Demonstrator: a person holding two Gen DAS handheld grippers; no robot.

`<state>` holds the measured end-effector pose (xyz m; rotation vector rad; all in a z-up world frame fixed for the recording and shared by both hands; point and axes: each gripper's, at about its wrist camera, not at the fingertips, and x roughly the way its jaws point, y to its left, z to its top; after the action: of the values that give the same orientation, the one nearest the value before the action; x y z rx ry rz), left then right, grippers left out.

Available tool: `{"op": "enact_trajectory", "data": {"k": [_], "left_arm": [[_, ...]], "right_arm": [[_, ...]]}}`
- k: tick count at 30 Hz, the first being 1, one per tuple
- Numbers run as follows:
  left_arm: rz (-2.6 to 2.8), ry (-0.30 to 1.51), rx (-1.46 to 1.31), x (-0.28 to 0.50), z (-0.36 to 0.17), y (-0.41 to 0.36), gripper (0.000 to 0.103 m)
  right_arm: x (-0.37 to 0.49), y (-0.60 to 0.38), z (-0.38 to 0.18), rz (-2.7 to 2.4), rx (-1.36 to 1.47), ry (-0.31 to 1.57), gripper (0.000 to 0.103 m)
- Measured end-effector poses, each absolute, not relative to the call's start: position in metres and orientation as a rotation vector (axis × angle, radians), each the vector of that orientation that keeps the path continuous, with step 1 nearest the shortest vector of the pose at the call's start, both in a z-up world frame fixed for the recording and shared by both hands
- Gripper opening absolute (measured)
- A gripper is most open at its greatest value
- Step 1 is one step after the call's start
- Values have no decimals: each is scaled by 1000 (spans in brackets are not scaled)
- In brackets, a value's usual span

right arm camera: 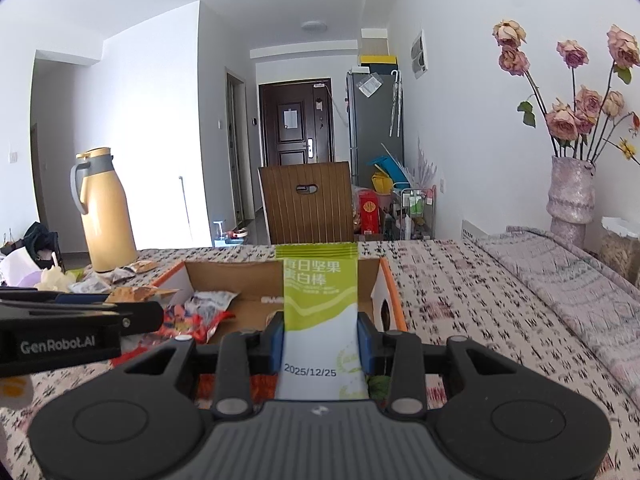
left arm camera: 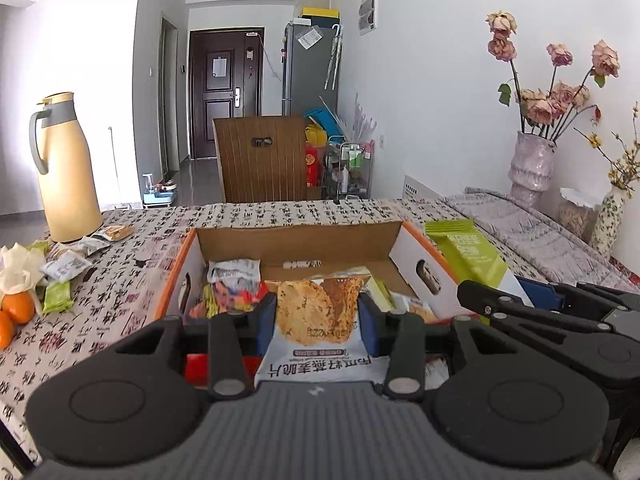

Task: Organize snacks
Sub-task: 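Carry both packets over the red box and open both tools to drop them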

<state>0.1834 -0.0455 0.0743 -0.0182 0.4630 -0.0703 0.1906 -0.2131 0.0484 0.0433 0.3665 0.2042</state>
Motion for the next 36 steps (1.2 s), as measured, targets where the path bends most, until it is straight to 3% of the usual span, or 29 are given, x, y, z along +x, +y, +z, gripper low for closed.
{"op": "enact_trajectory", "data": {"k": [15,32,36], "left_arm": [[-42,476,-57,266,73,-37,42],[-16,523,-91,309,32,-25,42],[-4,511,-110,306,32,-21,49]], "right_arm": [[281,-197,58,177,47,361,35],[324,-191,15,145,43,479,36],[323,-194,15,139,56,478,40]]}}
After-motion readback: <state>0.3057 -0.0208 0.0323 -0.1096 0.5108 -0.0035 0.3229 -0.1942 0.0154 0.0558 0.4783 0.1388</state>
